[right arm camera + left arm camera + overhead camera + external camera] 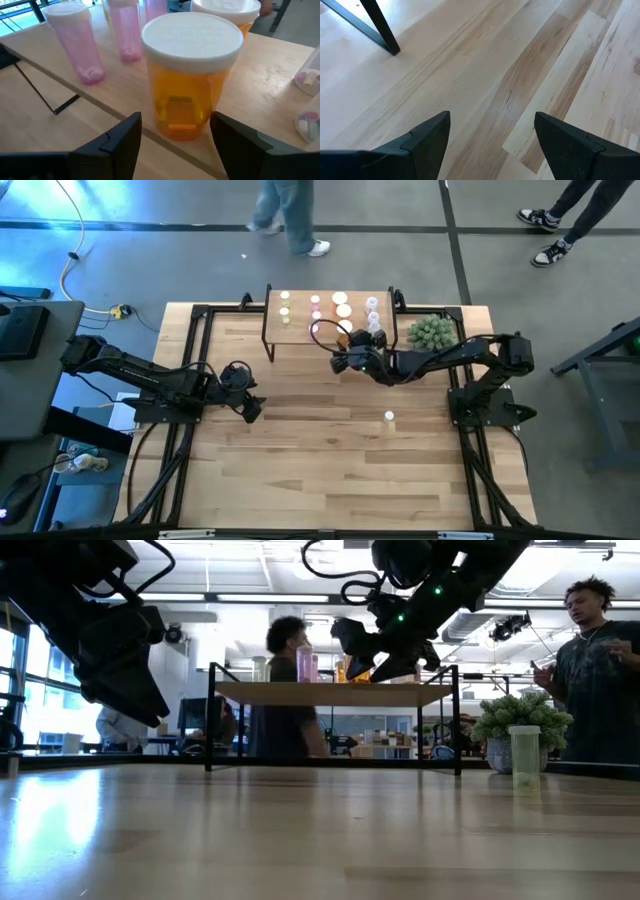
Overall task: Pick and place medicine bottles onto shelf by color
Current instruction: Put the orange pill bottle aligned with the other orange pill bottles on the shelf, then put the green pill bottle aligned with the other green pill bottles on the shelf
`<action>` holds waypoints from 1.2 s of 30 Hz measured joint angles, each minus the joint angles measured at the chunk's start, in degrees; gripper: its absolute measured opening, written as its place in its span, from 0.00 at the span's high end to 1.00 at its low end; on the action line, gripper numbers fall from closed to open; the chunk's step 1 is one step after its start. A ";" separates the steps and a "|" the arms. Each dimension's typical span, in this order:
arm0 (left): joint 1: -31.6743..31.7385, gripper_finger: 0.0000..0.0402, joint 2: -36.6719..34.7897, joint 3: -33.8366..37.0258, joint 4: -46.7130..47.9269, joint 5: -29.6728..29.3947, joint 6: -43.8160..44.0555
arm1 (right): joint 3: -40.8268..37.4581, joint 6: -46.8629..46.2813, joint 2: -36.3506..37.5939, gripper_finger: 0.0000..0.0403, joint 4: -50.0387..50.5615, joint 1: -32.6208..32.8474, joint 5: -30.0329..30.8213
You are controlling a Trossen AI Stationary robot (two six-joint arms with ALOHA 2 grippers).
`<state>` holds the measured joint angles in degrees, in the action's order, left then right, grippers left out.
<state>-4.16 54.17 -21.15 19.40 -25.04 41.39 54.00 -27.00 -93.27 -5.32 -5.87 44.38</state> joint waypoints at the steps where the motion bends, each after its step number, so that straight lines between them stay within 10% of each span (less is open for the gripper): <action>1: 0.00 0.30 0.00 0.00 0.00 0.00 0.00 | 0.00 0.00 0.00 0.44 0.02 -0.04 0.01; 21: 0.00 0.30 0.00 -0.02 0.00 0.00 0.00 | 0.07 -5.77 3.85 0.44 9.66 1.60 1.74; 36: 0.00 0.30 0.00 0.01 0.02 0.00 -0.02 | 0.09 -5.15 16.60 0.44 32.24 7.08 -16.43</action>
<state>-4.16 54.17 -21.15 19.42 -25.04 41.36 54.08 -32.15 -76.68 26.92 1.21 27.95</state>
